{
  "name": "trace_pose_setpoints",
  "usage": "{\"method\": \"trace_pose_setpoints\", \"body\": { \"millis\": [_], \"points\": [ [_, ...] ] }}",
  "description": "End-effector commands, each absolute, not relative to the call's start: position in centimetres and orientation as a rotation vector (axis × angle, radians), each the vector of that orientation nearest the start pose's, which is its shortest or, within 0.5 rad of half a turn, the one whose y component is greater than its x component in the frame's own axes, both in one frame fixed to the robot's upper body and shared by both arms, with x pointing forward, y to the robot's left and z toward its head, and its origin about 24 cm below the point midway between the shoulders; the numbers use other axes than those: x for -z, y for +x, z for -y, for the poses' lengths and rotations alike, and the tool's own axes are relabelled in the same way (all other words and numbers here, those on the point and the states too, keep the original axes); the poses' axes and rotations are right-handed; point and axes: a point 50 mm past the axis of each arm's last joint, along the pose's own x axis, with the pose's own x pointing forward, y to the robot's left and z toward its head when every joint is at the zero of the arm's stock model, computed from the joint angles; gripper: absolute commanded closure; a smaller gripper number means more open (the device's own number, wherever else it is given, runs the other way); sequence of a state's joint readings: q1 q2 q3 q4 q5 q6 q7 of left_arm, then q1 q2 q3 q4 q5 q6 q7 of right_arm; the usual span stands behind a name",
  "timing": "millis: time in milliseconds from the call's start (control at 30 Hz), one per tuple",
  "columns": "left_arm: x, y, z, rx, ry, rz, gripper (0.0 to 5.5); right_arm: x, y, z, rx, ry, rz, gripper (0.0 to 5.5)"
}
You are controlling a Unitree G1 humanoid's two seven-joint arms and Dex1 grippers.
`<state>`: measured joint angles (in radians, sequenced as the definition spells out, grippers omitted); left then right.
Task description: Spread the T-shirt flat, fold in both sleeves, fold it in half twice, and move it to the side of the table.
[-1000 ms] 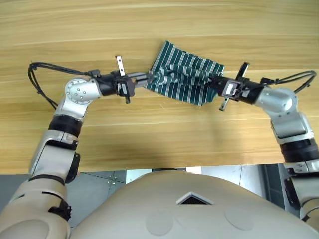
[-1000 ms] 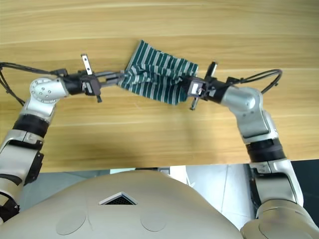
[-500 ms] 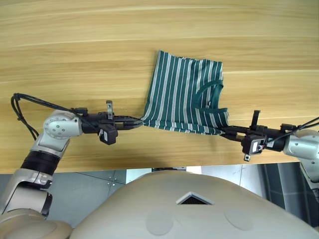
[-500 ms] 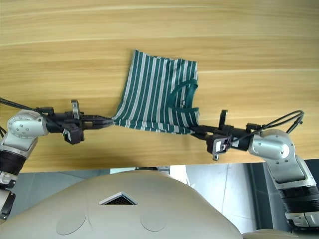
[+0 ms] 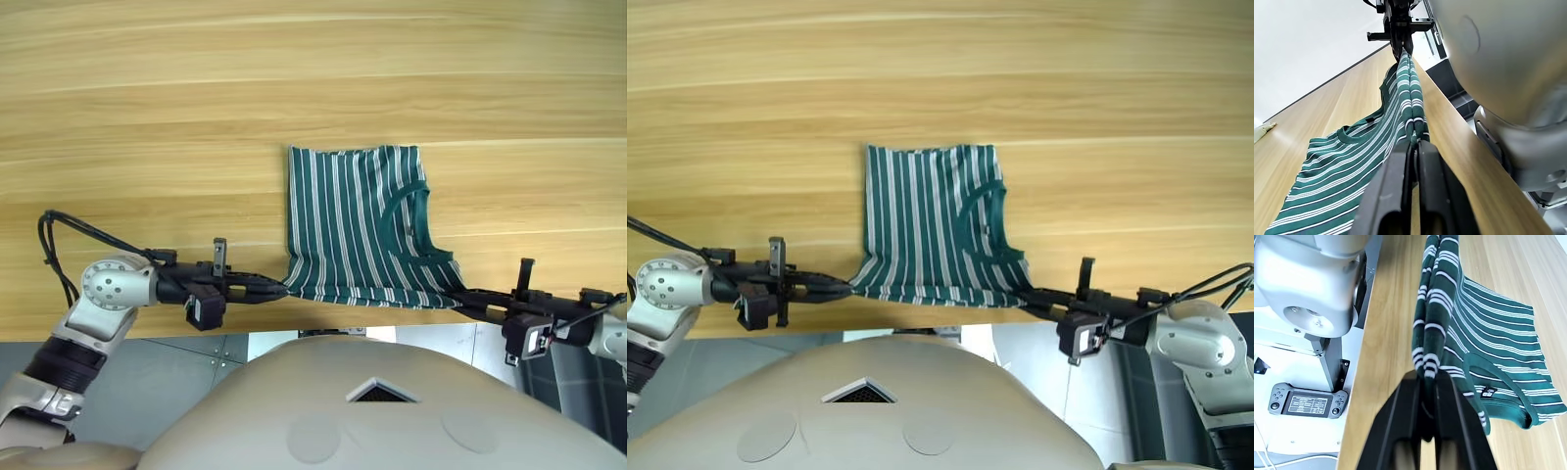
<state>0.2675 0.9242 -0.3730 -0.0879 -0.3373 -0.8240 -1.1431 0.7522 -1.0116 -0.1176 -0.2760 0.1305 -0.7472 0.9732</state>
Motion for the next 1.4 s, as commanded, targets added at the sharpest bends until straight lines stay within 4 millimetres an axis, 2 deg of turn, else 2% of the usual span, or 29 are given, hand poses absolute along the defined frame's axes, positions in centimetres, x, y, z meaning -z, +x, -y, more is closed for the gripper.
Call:
{"method": "trace_pose_setpoints", "body": {
  "millis": [33,133,200,333,567,733,833,933,1033,1067,1167,1233,1400],
  "points": [
    [-5.7,14.0,-19.7,1.586,0.576,0.135,5.47,-8.4,10.2,24.2,-1.352,-0.854,-0.122,5.38],
    [-5.4,15.9,-20.1,1.512,0.523,0.127,5.47,-8.5,12.6,23.6,-1.307,-0.859,-0.071,5.38],
    [-5.3,18.1,-20.2,1.422,0.496,0.122,5.47,-8.3,14.8,23.2,-1.257,-0.856,-0.058,5.38],
    [-5.9,20.4,-20.0,1.34,0.473,0.163,5.47,-8.4,18.6,23.0,-1.137,-0.867,-0.06,5.38],
    [-6.6,24.6,-18.5,1.206,0.409,0.179,5.47,-8.3,22.8,22.9,-0.988,-0.896,-0.119,5.38],
    [-4.4,29.1,-16.7,1.068,0.465,0.023,5.47,-6.1,25.4,22.1,-0.937,-0.973,-0.22,5.38],
    [-2.2,31.1,-16.1,0.973,0.537,-0.137,5.47,-5.0,26.4,21.1,-0.94,-1.009,-0.25,5.38],
    [-0.1,32.0,-16.4,0.878,0.597,-0.302,5.47,-3.9,27.2,19.6,-0.959,-1.026,-0.259,5.38],
    [1.2,32.0,-17.0,0.819,0.61,-0.404,5.47,-3.1,27.6,18.8,-0.963,-1.012,-0.257,5.38],
    [1.5,31.9,-17.3,0.81,0.612,-0.425,5.12,-3.0,28.0,18.7,-0.938,-1.001,-0.254,5.03],
    [2.2,31.5,-18.0,0.775,0.587,-0.483,4.68,-3.3,29.2,19.1,-0.844,-0.91,-0.24,4.53],
    [2.4,31.6,-18.3,0.746,0.546,-0.511,4.38,-3.6,30.0,19.7,-0.787,-0.786,-0.246,4.16],
    [2.1,31.9,-18.4,0.731,0.412,-0.537,3.72,-3.5,32.8,22.4,-0.599,-0.235,-0.284,3.37]
  ]
}}
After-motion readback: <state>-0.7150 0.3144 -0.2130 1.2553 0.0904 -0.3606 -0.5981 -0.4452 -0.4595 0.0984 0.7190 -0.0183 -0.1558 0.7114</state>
